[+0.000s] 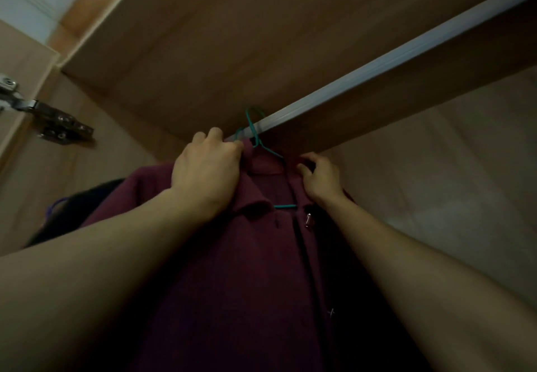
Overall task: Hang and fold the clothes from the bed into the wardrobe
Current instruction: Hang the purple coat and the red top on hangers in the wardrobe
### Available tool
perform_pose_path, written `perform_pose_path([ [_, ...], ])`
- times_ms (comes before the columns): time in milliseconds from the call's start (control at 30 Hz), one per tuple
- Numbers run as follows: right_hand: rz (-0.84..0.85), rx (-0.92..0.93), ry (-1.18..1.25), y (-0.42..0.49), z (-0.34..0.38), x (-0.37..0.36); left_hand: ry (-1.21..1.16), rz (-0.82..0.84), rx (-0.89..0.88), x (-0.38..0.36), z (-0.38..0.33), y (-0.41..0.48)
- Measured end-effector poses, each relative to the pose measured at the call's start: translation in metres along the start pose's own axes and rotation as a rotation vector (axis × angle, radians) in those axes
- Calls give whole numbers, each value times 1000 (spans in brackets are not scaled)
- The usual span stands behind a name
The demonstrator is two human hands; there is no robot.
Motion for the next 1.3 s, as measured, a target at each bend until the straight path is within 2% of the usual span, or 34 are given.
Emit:
perform_pose_path([
  [100, -43, -60, 42, -3, -17, -9, 38, 9, -41, -13, -2, -7],
  [300, -82, 69, 179, -47, -29, -27, 43, -27, -141, -24, 7, -19],
  [433, 46, 96, 25, -72, -31, -46, 139, -25, -144, -29, 10, -29],
  [567, 115, 102, -9, -100, -38, -55, 351, -40, -223, -32, 22, -58],
  [700, 187, 48, -110, -115, -59, -59, 395, -75, -310, -46, 41, -85],
  [767, 212, 42, -142, -112, -62, -67, 431, -36, -297, -58, 49, -87],
  [900, 410, -28, -109, -109, -63, -93, 524, 70, -254, -75, 54, -87],
  [1000, 394, -77, -231, -121, -70, -82, 509, 91, -262, -67, 50, -96],
  [1133, 300, -197, -380, -157, -88, -46, 417, 84, -369, -48, 37, -139],
  [1233, 369, -283, -513, -202, -95, -39, 383, 119, -472, -34, 24, -173],
  [1300, 436, -319, -523, -235, -92, -43, 388, 194, -472, -29, 20, -188],
])
Point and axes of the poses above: each hand's wrist, its own y-axis towards the middle knuckle, its own x-axis out of the back of the hand, z = x × y, the point moved 4 cm from there along y, towards the middle knuckle, and after that the axes turned 10 degrees about x, right-handed, at the moved point
